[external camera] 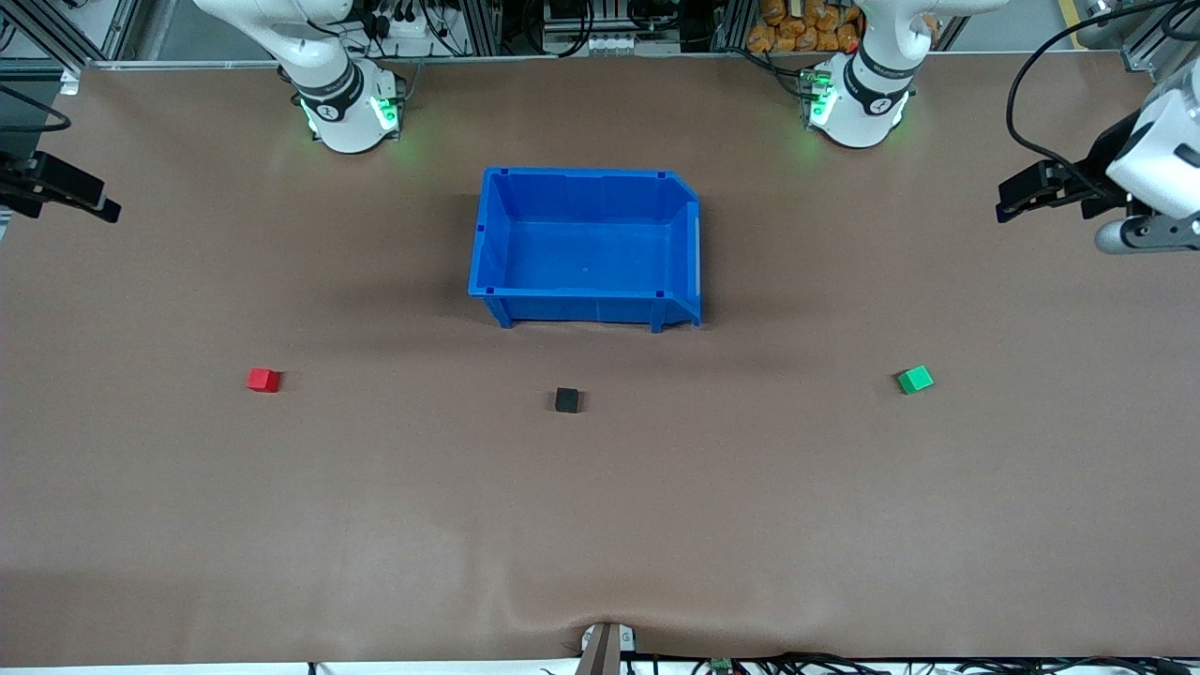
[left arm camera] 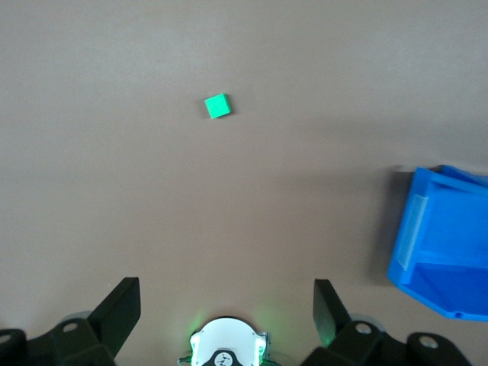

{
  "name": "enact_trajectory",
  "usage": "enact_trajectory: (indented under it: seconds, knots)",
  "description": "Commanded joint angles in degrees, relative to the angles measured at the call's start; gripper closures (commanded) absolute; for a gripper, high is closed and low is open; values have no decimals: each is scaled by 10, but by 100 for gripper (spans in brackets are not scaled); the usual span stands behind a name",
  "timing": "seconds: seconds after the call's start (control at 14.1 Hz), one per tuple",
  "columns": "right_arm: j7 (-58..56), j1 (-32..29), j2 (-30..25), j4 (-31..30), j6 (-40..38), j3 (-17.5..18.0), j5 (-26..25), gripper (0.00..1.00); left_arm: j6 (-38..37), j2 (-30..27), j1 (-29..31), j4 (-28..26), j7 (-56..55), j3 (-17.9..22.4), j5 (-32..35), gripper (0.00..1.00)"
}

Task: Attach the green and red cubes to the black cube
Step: 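Move the left gripper toward the green cube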

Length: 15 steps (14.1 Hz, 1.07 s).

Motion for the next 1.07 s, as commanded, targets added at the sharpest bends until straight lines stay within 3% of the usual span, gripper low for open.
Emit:
enact_trajectory:
  seconds: [0.0, 0.43, 1.0]
  knots:
    - [0, -11, 2, 4, 0, 8, 13, 0, 40, 10, -4, -31, -8, -3, 29, 0]
    - [6, -6, 16, 10, 15, 11, 17, 0, 161, 39, -1, -113, -12, -3, 27, 0]
    - [5, -8, 22, 21, 14, 11, 18, 0, 443, 96, 40, -295, -13, -3, 27, 0]
